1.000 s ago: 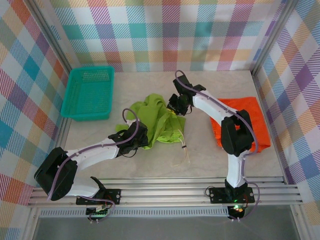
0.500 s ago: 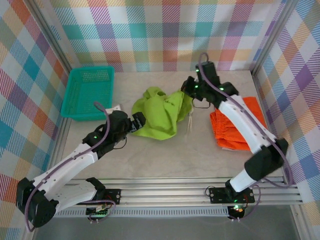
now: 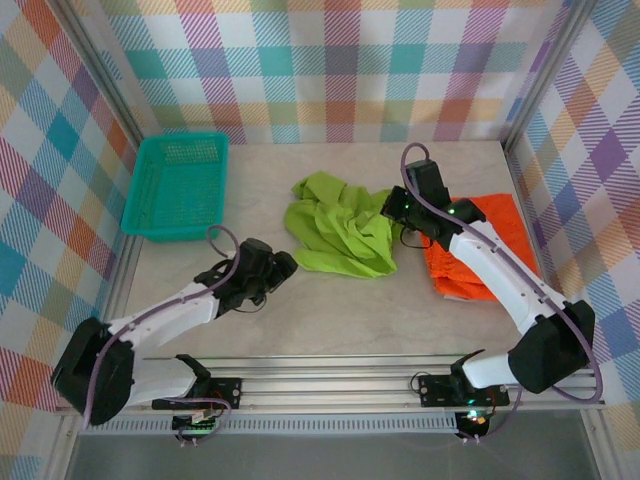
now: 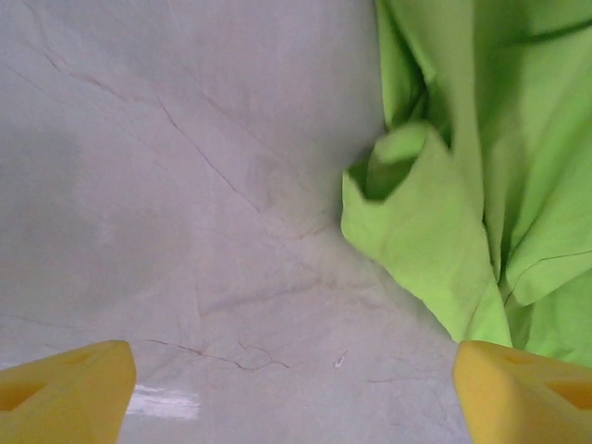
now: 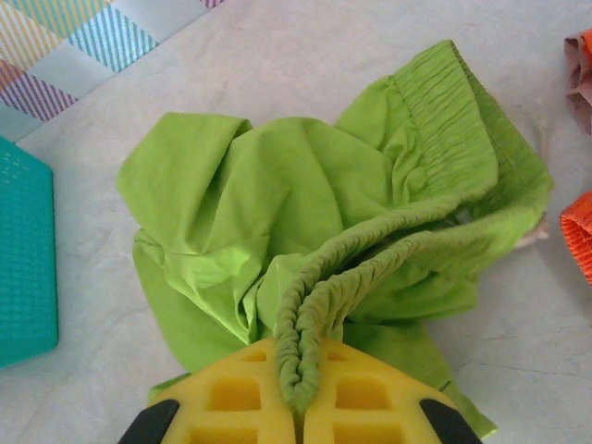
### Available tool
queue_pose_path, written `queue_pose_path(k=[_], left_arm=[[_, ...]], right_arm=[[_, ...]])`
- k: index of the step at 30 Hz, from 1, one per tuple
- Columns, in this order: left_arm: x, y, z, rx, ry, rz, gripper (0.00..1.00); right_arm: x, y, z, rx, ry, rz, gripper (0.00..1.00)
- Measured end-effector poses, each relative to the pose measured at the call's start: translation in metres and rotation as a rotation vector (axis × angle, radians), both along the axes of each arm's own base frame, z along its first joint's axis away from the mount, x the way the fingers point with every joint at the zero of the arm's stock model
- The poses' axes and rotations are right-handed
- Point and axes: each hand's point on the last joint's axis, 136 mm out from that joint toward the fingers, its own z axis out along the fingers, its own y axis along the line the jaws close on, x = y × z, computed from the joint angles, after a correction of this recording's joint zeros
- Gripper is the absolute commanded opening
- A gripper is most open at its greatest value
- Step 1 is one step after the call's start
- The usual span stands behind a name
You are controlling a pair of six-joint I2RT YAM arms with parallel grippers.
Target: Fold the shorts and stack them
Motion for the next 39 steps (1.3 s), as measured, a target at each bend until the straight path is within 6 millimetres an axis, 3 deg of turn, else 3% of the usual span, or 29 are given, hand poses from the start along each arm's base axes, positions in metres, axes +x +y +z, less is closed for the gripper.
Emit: queue_pose_path(k=[4,8,19,25,29,30,35,37,39], left_arm=[[0.005,-0.023,-0.017,-0.02,0.027,-0.044,0.7],[0.02,-0.036,-0.031,0.006,0.037,-0.067,0.65],[0.059,-0.053,-0.04,0.021,-0.012,-0.107,0.45],[0.069,-0.055,-0.045,0.057,-0.023,-0.136,0.26],[0.082,-0.057,-0.044,0.083,-0.042,-0.145,0.05],[0.085,-0.056,-0.043,0.089,-0.048,-0.149,0.0],[0.098,-0.043,-0.02,0.14,-0.085,-0.144,0.0],[0.102,-0.033,0.005,0.16,-0.125,-0.132,0.0],[0.106,-0.021,0.045,0.175,-0.195,-0.114,0.0]], right_arm=[[0.001,-0.002,0.0,-0.006,-0.004,-0.008,0.0],[0.002,-0.004,0.0,-0.012,-0.006,-0.011,0.0],[0.0,-0.015,-0.01,-0.024,0.011,-0.033,0.0],[0.001,-0.019,-0.011,-0.023,0.013,-0.041,0.0],[0.002,-0.02,-0.011,-0.021,0.015,-0.04,0.0],[0.002,-0.02,-0.011,-0.022,0.014,-0.039,0.0],[0.003,-0.028,-0.007,-0.025,0.003,-0.039,0.0],[0.005,-0.035,-0.003,-0.027,-0.001,-0.042,0.0],[0.007,-0.041,0.003,-0.025,-0.007,-0.045,0.0]])
